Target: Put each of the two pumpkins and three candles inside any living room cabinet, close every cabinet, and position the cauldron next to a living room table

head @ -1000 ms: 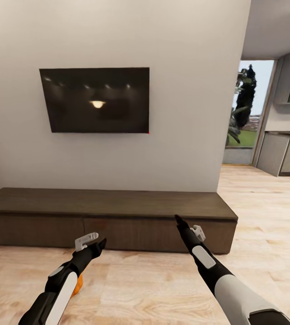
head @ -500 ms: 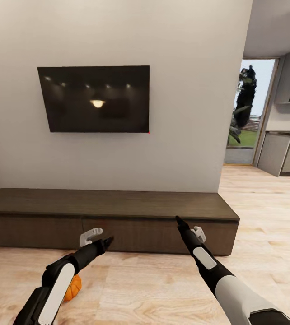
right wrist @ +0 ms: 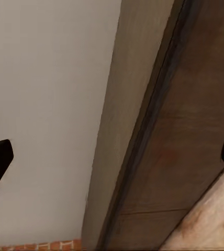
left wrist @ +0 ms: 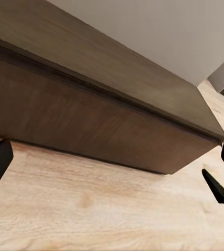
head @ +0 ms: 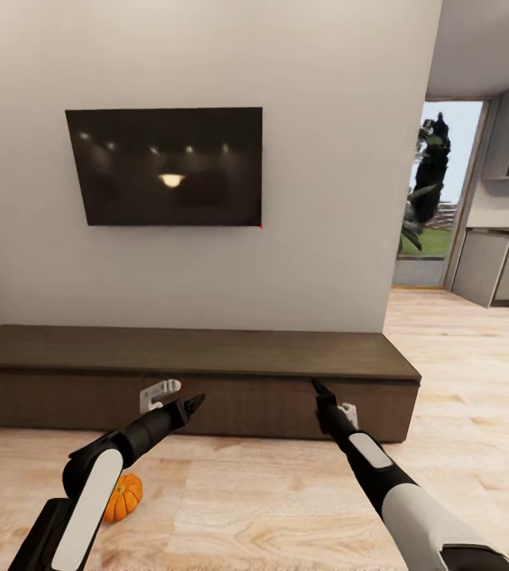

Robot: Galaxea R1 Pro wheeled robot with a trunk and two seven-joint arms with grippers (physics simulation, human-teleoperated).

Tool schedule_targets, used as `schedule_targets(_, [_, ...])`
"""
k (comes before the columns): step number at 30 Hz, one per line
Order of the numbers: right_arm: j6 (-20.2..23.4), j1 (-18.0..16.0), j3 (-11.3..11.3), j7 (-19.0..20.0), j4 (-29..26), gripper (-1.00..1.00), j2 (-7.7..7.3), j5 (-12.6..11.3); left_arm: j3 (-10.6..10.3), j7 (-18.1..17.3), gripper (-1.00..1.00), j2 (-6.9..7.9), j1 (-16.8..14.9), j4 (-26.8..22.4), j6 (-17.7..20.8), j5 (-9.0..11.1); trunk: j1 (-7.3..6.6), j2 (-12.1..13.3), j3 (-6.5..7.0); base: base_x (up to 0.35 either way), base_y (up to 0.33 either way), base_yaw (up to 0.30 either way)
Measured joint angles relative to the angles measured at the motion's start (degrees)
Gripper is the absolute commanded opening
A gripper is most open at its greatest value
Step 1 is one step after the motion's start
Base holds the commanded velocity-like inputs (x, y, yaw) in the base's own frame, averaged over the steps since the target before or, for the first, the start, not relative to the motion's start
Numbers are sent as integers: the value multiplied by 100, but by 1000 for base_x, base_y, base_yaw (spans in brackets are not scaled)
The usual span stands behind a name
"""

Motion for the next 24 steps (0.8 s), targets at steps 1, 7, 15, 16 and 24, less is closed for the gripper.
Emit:
schedule_targets(1, [106,0,-39,35,0,100,-9,-76,4,0,100,9,1,13,9,7,22,-40,-18,0,0,0])
schedule_targets(7, [207,0,-69,516,-17,100,-211,-137,34,0,100,85,6,113,17,10,154,-281,-126,0,0,0])
schedule_targets(15, [196,0,-52,881,0,100,-415,-100,37,0,100,85,8,176,18,17,175,-292,-303,0,0,0])
schedule_targets(16, [194,0,-51,888,-4,100,-418,-99,37,0,100,84,8,176,18,17,178,-294,-325,0,0,0])
schedule_targets(24, [184,0,-44,896,-1,100,-426,-99,37,0,100,91,52,172,21,3,199,-304,-502,0,0,0])
